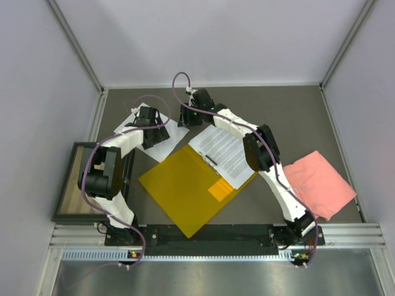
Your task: Put the files into the folder
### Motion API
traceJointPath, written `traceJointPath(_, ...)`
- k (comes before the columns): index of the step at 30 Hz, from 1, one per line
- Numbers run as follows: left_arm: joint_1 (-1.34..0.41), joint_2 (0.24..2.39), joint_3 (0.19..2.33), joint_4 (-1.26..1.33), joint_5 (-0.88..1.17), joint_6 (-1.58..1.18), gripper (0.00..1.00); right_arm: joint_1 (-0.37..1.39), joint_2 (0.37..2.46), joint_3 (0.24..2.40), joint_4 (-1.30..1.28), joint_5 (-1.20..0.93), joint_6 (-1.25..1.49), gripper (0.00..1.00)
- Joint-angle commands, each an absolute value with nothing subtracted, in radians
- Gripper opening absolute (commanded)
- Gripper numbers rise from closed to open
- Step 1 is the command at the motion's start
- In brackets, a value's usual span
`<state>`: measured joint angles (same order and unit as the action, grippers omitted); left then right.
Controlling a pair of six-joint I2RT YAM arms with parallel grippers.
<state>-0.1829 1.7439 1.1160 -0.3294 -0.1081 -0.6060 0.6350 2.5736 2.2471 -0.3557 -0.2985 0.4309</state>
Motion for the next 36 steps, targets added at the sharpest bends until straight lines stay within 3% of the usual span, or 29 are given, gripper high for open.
traceJointPath(1, -0.175, 1.747, 1.059, -0.252, -0.086, -0.640, 0.77, 0.650, 2.602, 2.290, -0.348, -0.307, 0.445, 0.54)
traceJointPath(14, -0.155, 1.795, 0.982, -0.204, -0.006, -0.681, 0.77, 0.673, 2.591, 2.200, -0.319, -0.468, 0.465, 0.55)
traceJointPath(20, -0.152, 1.778, 0.971, -0.210, -0.006, -0.670, 0.77, 0.588, 2.554, 2.046, 0.058, -0.689, 0.794, 0.60)
traceJointPath(25, -0.150, 1.769, 0.965, -0.213, -0.005, -0.666, 0.77, 0.569, 2.661, 2.100, 0.317, -0.784, 1.078, 0.62)
traceJointPath(36, -0.146, 1.747, 0.948, -0.219, -0.005, -0.650, 0.77, 0.580, 2.770, 2.221, 0.416, -0.735, 1.172, 0.64)
